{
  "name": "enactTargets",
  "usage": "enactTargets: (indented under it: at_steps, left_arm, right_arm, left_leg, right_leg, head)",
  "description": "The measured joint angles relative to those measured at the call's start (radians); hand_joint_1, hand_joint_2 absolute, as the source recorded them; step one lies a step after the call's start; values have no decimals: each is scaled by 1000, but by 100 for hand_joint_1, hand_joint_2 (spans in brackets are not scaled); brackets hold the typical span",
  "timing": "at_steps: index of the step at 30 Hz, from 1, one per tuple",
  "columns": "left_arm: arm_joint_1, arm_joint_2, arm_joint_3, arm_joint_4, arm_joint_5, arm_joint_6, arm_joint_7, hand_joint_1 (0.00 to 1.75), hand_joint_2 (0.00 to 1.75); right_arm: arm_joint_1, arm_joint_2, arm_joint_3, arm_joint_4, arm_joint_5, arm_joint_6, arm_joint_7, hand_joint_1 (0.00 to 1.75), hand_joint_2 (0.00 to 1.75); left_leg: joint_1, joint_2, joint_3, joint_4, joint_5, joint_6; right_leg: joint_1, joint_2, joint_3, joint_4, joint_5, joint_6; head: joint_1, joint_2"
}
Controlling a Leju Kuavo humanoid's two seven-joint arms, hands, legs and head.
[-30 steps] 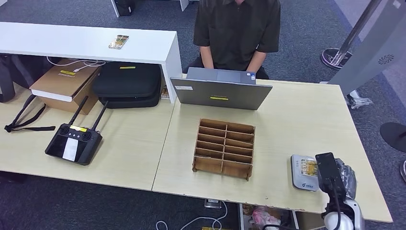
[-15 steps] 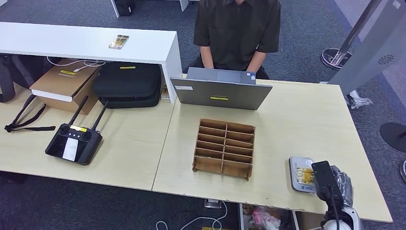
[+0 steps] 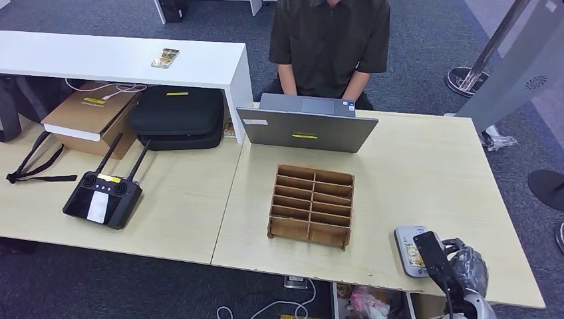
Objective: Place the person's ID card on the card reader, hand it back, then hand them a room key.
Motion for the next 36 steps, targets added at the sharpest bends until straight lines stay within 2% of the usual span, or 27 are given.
enactTargets:
  at_steps: [8,19,22,30,36]
  left_arm:
    - [0,3,5,0,-6,-10,1,0,0]
    - [0,3,9,0,-7,-16,0,0,0]
    - [0,2,14,0,-3,-17,-9,0,0]
    - [-1,-10,33,0,1,-18,-34,0,0]
    - [-6,-19,39,0,1,-16,-40,0,0]
  right_arm:
    - [13,38,12,1,-4,26,-23,175,175]
    - [17,48,18,-3,-30,31,-45,175,175]
    - [20,52,17,-28,-54,-36,-80,175,175]
    - [21,96,17,-220,-76,-317,-239,175,175]
    - [24,117,36,-356,-58,-415,-292,175,175]
  left_leg:
    - [0,0,0,0,0,0]
    - [0,0,0,0,0,0]
    - [0,0,0,0,0,0]
    - [0,0,0,0,0,0]
    - [0,0,0,0,0,0]
  right_leg:
    - [0,0,0,0,0,0]
    - [0,0,0,0,0,0]
    - [0,0,0,0,0,0]
    - [0,0,0,0,0,0]
    - [0,0,0,0,0,0]
  head:
    - [0,0]
    - [0,0]
    - [0,0]
    - [0,0]
    - [0,0]
